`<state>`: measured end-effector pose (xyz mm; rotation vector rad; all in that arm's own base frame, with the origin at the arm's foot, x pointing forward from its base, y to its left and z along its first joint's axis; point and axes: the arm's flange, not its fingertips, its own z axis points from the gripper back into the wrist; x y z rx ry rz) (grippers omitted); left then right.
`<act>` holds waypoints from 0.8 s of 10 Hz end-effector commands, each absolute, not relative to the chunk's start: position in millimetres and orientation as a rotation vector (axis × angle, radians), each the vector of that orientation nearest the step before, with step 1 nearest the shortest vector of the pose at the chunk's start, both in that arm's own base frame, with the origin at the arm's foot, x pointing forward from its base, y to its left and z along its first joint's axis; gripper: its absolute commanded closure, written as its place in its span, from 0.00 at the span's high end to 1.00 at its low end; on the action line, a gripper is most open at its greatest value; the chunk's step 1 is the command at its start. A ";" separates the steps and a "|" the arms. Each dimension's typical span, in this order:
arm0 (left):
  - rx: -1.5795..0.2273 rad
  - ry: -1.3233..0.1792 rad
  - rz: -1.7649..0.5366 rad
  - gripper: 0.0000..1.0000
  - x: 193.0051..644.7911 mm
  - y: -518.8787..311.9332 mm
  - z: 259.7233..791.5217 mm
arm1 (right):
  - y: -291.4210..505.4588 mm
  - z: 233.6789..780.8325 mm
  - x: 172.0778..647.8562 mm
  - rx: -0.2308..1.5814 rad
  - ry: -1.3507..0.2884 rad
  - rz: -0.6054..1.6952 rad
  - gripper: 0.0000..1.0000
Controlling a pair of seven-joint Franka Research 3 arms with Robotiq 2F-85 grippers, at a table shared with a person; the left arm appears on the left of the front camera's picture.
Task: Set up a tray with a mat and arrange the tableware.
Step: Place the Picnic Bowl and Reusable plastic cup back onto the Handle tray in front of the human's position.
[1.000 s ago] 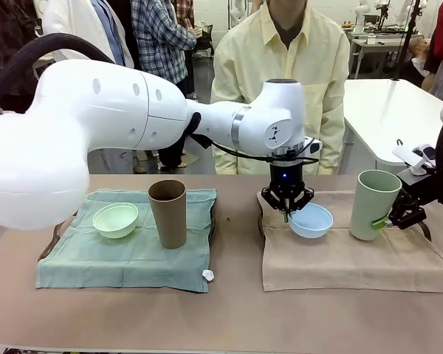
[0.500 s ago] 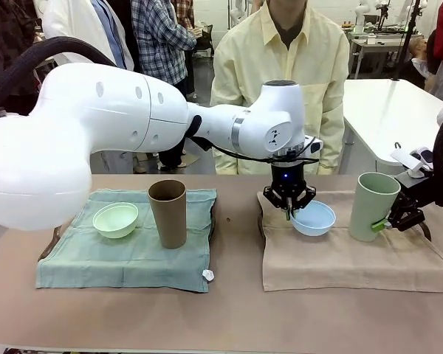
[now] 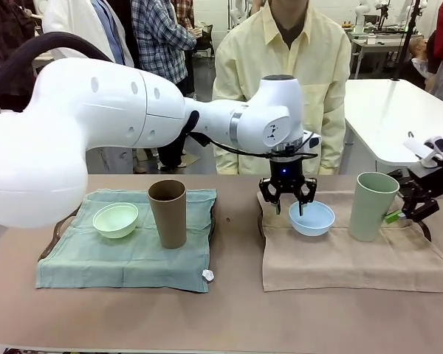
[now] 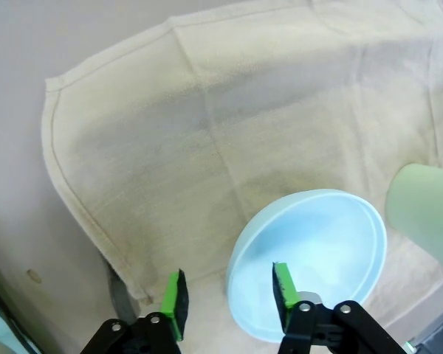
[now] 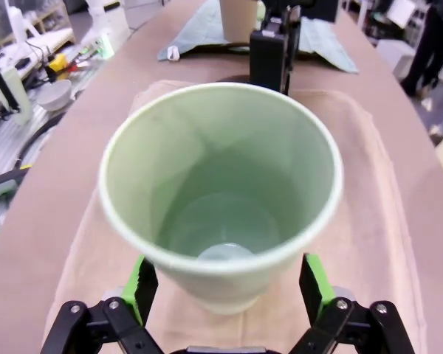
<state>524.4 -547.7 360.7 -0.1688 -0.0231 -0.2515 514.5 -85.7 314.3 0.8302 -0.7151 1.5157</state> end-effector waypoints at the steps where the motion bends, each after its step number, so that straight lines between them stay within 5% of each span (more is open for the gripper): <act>1: -0.161 -0.031 -0.270 1.00 519.5 -534.5 374.3 | -109.8 327.8 511.5 0.812 -0.654 1.447 1.00; 2: -0.168 -0.037 -0.272 1.00 518.7 -531.0 380.1 | -118.3 332.0 510.3 0.808 -0.638 1.421 1.00; 3: -0.170 -0.050 -0.276 0.83 518.2 -527.6 386.7 | -125.6 337.1 510.7 0.792 -0.593 1.371 1.00; 4: -0.167 -0.056 -0.288 0.92 514.8 -523.8 395.7 | -128.0 349.5 509.0 0.758 -0.525 1.292 1.00; 8: -0.103 -0.123 -0.349 0.92 500.0 -509.6 456.7 | -94.7 447.3 489.5 0.544 -0.229 1.013 1.00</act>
